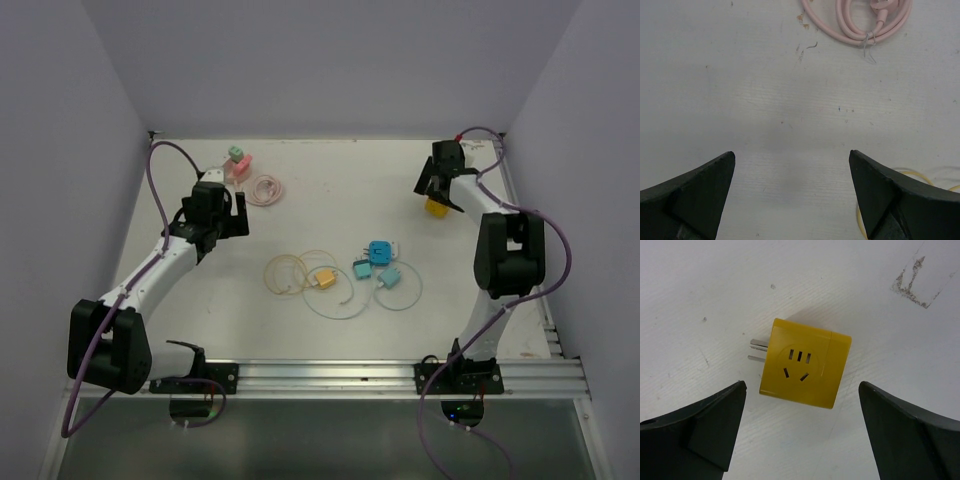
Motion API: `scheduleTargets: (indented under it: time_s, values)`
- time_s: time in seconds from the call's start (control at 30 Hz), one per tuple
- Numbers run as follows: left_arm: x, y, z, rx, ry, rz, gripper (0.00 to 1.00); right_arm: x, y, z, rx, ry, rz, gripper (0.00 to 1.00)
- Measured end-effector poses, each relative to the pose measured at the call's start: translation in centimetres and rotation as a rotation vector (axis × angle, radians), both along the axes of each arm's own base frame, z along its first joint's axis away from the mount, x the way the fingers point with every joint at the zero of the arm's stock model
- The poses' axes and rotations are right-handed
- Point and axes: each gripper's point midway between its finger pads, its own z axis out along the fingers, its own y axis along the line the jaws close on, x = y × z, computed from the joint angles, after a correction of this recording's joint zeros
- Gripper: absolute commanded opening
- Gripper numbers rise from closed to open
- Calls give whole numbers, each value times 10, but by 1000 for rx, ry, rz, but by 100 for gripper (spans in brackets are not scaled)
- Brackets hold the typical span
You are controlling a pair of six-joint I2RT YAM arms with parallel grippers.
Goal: Pull the plug off the socket
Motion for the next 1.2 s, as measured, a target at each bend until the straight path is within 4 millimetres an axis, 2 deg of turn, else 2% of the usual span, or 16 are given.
scheduleTargets:
  time_s: [0.07, 0.13, 0.23, 0.4, 0.5, 0.57, 0.63, 0.7, 0.8, 0.9, 1.07, 1.2]
  values:
    - [0, -1, 0, -2, 0, -2, 99, -2, 1, 10, 9, -14, 3, 99]
    - [0, 0, 0, -2, 1, -2, 100, -5, 4, 29, 28, -42, 11, 99]
    - [0, 0, 0, -2, 1, -2, 100, -12, 12, 68, 64, -108, 35, 99]
    - [0, 0, 0, -4, 1, -2, 99, -34, 36, 151, 167, -283, 134, 99]
    - [0, -1, 0, -7, 1, -1, 99, -52, 53, 186, 233, -363, 215, 98]
    - [0, -2, 0, -16, 2, -2, 100, -69, 64, 201, 277, -399, 271, 98]
    - [1, -4, -2, -29, 4, -2, 100, -86, 75, 207, 320, -421, 321, 98]
    - [2, -6, -6, -40, 14, -1, 100, -105, 85, 204, 364, -424, 368, 98]
    - [8, -9, -15, -52, 48, 13, 99, -130, 97, 194, 417, -416, 426, 98]
    - [21, -13, -15, -74, 57, 36, 97, -153, 107, 179, 464, -392, 476, 98]
    - [56, -23, -4, -129, 23, 89, 91, -180, 119, 152, 522, -345, 532, 98]
    - [95, -31, -9, -156, 12, 137, 83, -193, 130, 136, 545, -315, 571, 99]
